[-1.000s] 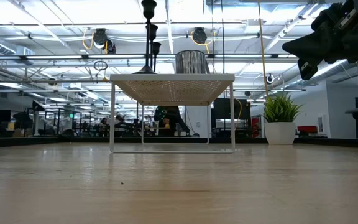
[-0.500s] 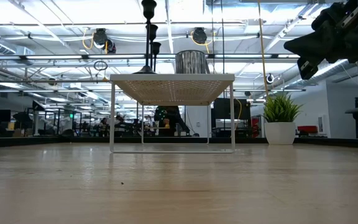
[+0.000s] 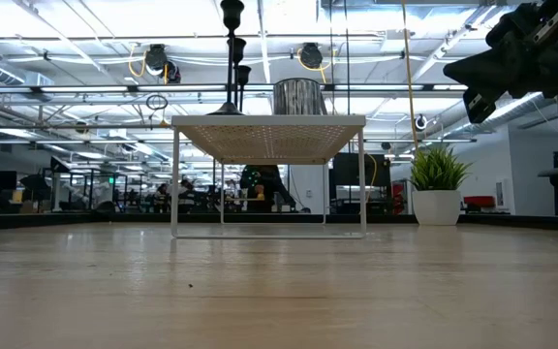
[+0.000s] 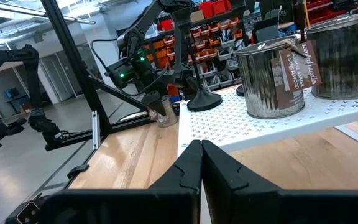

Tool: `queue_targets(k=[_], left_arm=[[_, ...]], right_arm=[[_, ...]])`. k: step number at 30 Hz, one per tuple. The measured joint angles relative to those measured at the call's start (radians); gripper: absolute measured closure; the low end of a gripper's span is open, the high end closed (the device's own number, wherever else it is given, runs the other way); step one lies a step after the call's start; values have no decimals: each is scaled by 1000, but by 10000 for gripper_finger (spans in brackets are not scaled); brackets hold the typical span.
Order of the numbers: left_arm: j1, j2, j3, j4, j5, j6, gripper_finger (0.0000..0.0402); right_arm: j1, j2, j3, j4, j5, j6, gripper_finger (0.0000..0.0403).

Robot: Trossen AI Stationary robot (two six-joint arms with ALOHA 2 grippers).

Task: Pick & Place candle stick holders
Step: Put the silver scented candles on the shelf aligned with the other silver scented candles

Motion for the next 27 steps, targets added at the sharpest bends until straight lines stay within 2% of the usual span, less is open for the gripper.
queue_targets(k=[3, 21, 27], left_arm=[[0, -1, 1, 7, -4, 0, 48], [0, 1, 4, 46, -32, -15, 48], [5, 2, 45, 88, -96, 31, 50]], right_arm=[[0, 0, 0, 0, 0, -6, 403], [0, 0, 0, 0, 0, -10, 403], [0, 0, 0, 0, 28, 9, 403]])
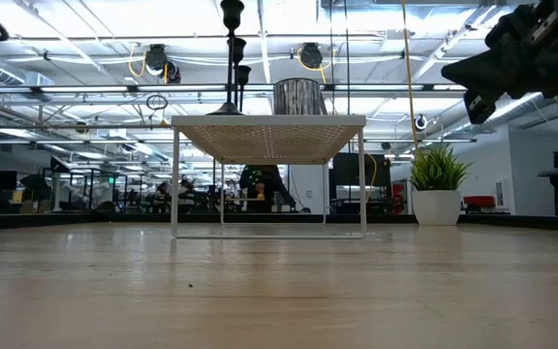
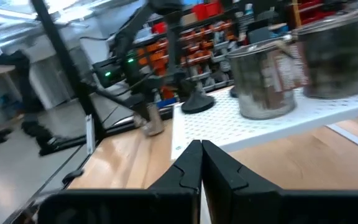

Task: Pick & Place candle stick holders
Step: Put the silver scented candles on the shelf aligned with the other silver scented candles

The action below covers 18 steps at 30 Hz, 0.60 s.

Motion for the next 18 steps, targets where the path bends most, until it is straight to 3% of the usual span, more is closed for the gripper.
queue_targets(k=[4, 10, 18], left_arm=[[14, 0, 33, 11, -38, 55, 51], [58, -1, 94, 113, -168, 155, 51], [171, 32, 165, 296, -214, 387, 51]], right_arm=[[0, 0, 0, 0, 55, 58, 403], [5, 23, 0, 20, 23, 196, 403], [101, 173, 0, 296, -23, 209, 403]])
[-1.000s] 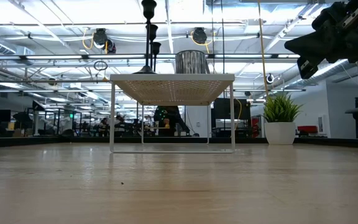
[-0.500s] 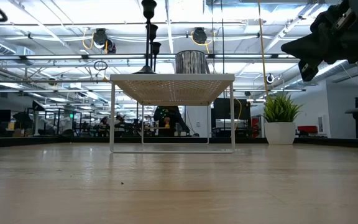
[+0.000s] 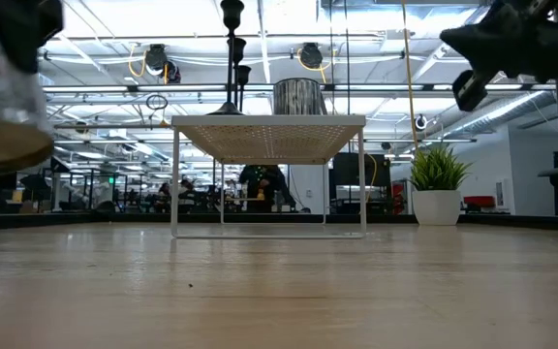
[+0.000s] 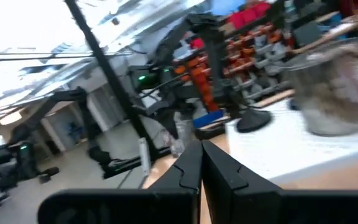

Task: Pick & Place candle stick holders
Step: Put the silver scented candles on the shelf aligned with the other silver scented candles

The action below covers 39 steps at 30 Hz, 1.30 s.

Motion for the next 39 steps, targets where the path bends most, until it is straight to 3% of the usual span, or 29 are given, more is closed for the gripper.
queue_targets(k=[9, 13, 22, 30, 39], left_arm=[[117, 177, 193, 78, -7, 277, 51], [160, 273, 322, 72, -8, 416, 51], [222, 443, 575, 70, -32, 696, 51], [228, 479, 645, 85, -81, 802, 51], [209, 479, 646, 133, -84, 818, 51]], right_arm=[[256, 297, 42, 225, 151, -41, 393], [384, 431, 170, 165, 214, -130, 375], [606, 708, 481, -146, 340, -263, 299], [678, 868, 574, -118, 366, -255, 228], [658, 1009, 696, -132, 417, -340, 164]])
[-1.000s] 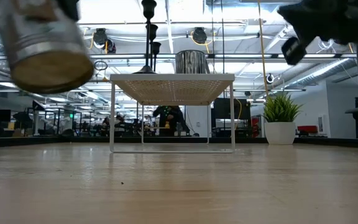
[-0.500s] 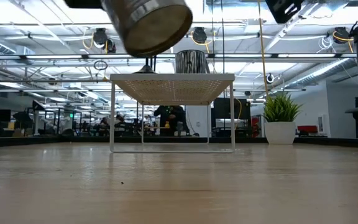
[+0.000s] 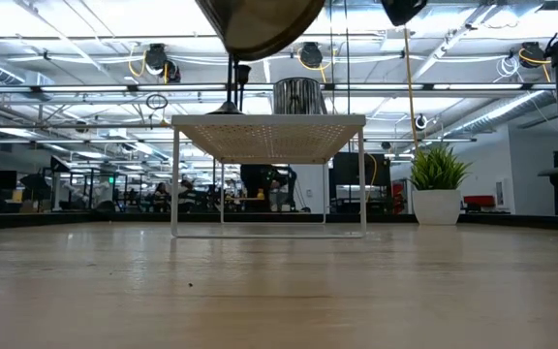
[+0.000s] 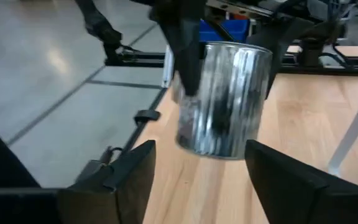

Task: Pick & Place candle stick holders
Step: Put the silver scented candles on the shelf aligned with the other silver scented candles

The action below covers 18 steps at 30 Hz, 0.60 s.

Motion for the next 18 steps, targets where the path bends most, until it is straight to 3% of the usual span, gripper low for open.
queue_targets(k=[9, 18], left_arm=[[2, 0, 0, 16, -13, 34, 51], [2, -1, 0, -22, -20, 49, 51]], right_arm=[[-35, 123, 156, -176, -1, -21, 128], [-74, 145, 218, -248, 25, -20, 134]])
